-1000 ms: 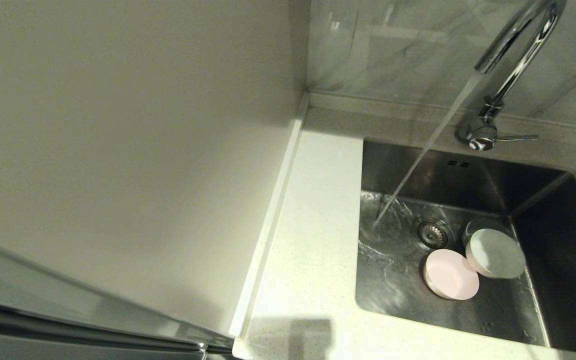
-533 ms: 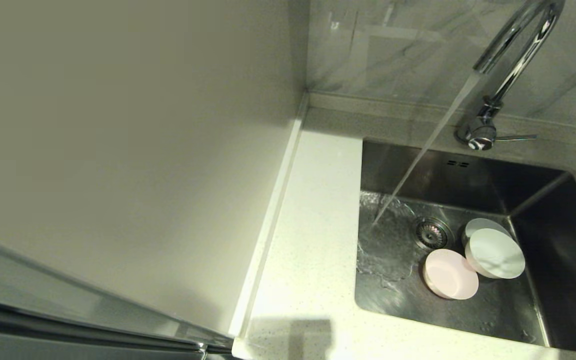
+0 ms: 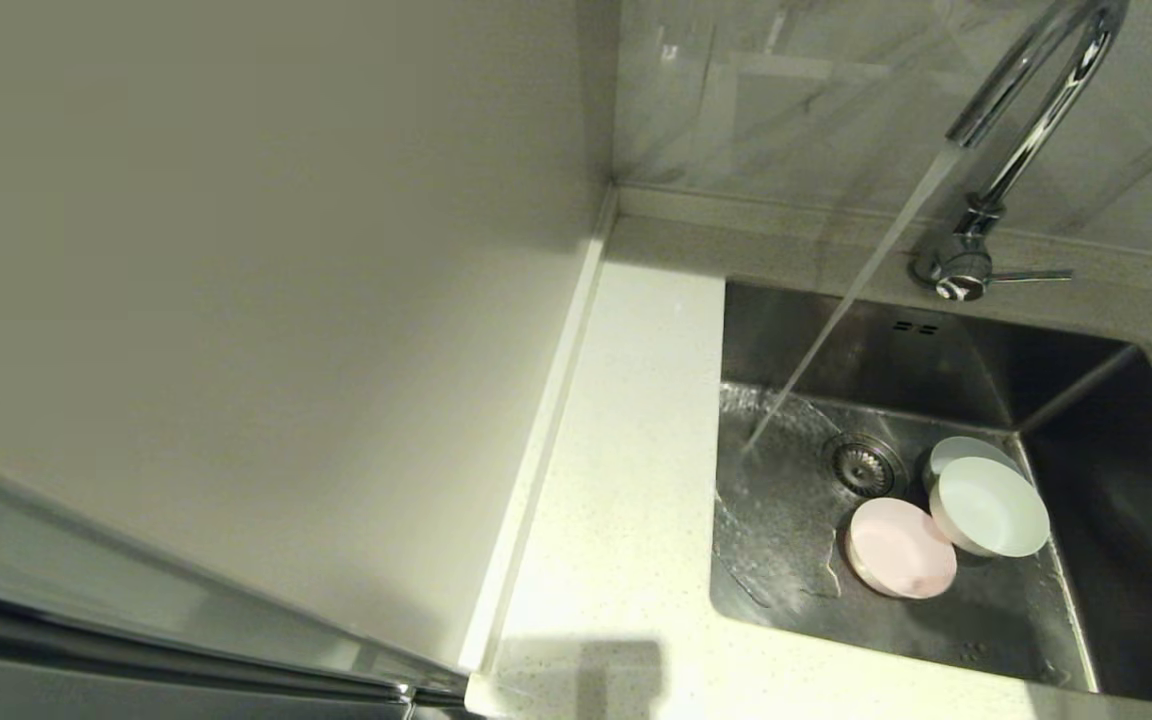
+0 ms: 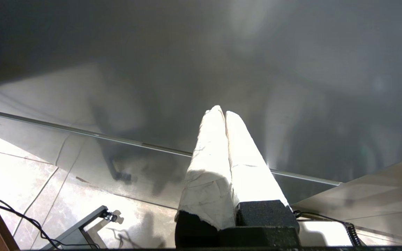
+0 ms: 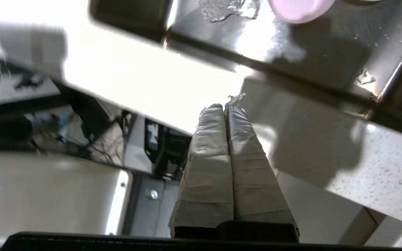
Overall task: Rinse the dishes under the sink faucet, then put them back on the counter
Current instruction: Turn on the faucet, then wait for the water to rinse the bowl
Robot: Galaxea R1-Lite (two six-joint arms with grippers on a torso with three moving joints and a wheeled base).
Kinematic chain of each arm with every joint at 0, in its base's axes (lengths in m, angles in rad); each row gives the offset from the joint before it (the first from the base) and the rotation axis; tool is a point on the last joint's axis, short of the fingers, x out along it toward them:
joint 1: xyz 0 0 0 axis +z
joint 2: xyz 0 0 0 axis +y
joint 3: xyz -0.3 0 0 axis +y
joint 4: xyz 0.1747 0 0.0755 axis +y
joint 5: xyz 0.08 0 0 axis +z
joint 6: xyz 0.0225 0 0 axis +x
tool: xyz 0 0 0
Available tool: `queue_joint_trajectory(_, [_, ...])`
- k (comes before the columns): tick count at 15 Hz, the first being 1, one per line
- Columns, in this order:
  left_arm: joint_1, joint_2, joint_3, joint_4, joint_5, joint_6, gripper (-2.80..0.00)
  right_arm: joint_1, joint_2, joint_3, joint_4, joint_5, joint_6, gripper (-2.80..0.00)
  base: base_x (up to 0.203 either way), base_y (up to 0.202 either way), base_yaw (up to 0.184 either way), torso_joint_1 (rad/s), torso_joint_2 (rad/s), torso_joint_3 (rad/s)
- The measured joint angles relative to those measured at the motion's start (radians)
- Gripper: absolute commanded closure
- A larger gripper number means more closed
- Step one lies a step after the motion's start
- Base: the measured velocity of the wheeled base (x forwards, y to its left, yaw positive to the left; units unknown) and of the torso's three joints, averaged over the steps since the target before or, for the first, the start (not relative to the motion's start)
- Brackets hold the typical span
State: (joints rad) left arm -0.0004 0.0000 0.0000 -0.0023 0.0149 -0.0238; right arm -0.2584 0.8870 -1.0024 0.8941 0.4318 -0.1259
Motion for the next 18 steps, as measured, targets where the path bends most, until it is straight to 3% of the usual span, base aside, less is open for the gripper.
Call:
queue_joint_trajectory(2, [0.0, 0.0, 0.0, 0.0, 0.0, 0.0, 0.0, 0.067, -0.109, 0.06, -0.013, -0.073, -0.009, 0.0, 0.0, 0.0, 0.0, 0.0, 0.0, 0.0])
queue_joint_trajectory(4, [0.0, 0.0, 0.0, 0.0, 0.0, 0.0, 0.0, 0.132, -0.227, 0.149, -0.097, -0.226, 0.015, 0.0, 0.0, 0.0, 0.0, 0.0, 0.0, 0.0])
queue_joint_trajectory(8, [0.0, 0.0, 0.0, 0.0, 0.0, -0.001, 0.0, 0.218, -0.475, 0.521, -0.498, -0.462, 0.029, 0.0, 0.0, 0.0, 0.0, 0.0, 0.0, 0.0])
queue_joint_trajectory(11, [0.0, 0.0, 0.0, 0.0, 0.0, 0.0, 0.0, 0.242, -0.668, 0.726, -0.742, -0.482, 0.008, 0.0, 0.0, 0.0, 0.0, 0.0, 0.0, 0.0])
queue_joint_trajectory(14, [0.0, 0.0, 0.0, 0.0, 0.0, 0.0, 0.0, 0.25, -0.816, 0.871, -0.785, -0.453, -0.033, 0.0, 0.0, 0.0, 0.0, 0.0, 0.0, 0.0])
queue_joint_trajectory(18, [0.0, 0.0, 0.0, 0.0, 0.0, 0.0, 0.0, 0.252, -0.878, 0.951, -0.804, -0.424, 0.035, 0.0, 0.0, 0.0, 0.0, 0.0, 0.0, 0.0])
